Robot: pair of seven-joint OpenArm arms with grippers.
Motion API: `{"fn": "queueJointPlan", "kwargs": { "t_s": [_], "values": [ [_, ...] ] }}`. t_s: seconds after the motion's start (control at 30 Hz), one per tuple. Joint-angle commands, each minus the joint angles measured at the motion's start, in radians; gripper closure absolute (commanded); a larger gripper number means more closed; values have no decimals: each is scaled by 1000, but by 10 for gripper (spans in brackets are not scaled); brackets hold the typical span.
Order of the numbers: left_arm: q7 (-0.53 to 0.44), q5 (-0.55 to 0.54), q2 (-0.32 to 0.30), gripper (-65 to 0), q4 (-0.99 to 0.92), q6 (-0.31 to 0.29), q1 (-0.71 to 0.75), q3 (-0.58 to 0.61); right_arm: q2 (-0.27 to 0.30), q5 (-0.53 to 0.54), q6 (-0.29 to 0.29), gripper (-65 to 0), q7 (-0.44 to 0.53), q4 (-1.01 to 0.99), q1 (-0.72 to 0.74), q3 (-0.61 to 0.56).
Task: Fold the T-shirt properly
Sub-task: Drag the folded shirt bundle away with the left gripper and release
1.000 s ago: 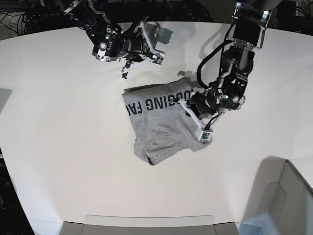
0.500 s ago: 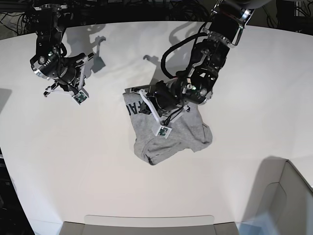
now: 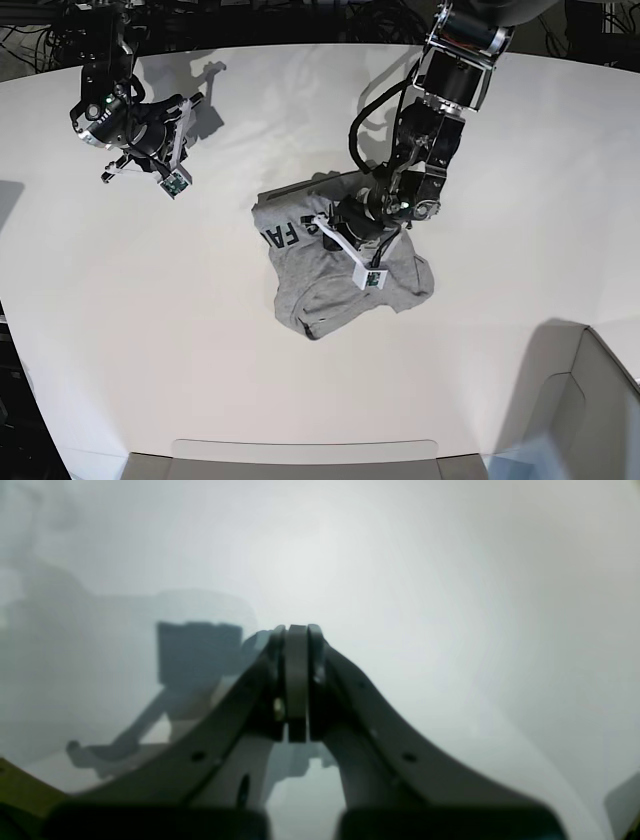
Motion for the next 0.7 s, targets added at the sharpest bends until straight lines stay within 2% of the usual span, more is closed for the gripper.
{"fn": "queueJointPlan", "kwargs": {
  "t_s": [0.0, 0.07, 0.17, 0.27, 0.4, 0.57, 0.67],
  "values": [
    [41, 29, -49, 0, -28, 23, 33, -1, 14, -3, 4, 0, 13, 16, 11, 9],
    [38, 29, -118, 0, -34, 23, 69, -1, 14, -3, 4, 0, 13, 16, 13, 9],
    [31, 29, -253, 0, -33, 20, 108, -2, 14, -3, 4, 0, 13, 14, 25, 5],
    [-20, 28, -380, 0, -34, 20, 142, -2, 8, -3, 4, 0, 13, 16, 31, 3],
    [-40, 28, -509, 0, -36, 18, 158, -2, 5, -3, 4, 0, 12, 14, 39, 2],
    [-41, 28, -597, 0, -36, 18, 151, -8, 3, -3, 4, 0, 12, 14, 41, 2],
    [-41, 28, -615, 0, -30, 18, 150, -10, 3, -3, 4, 0, 12, 16, 36, 2]
  ]
}}
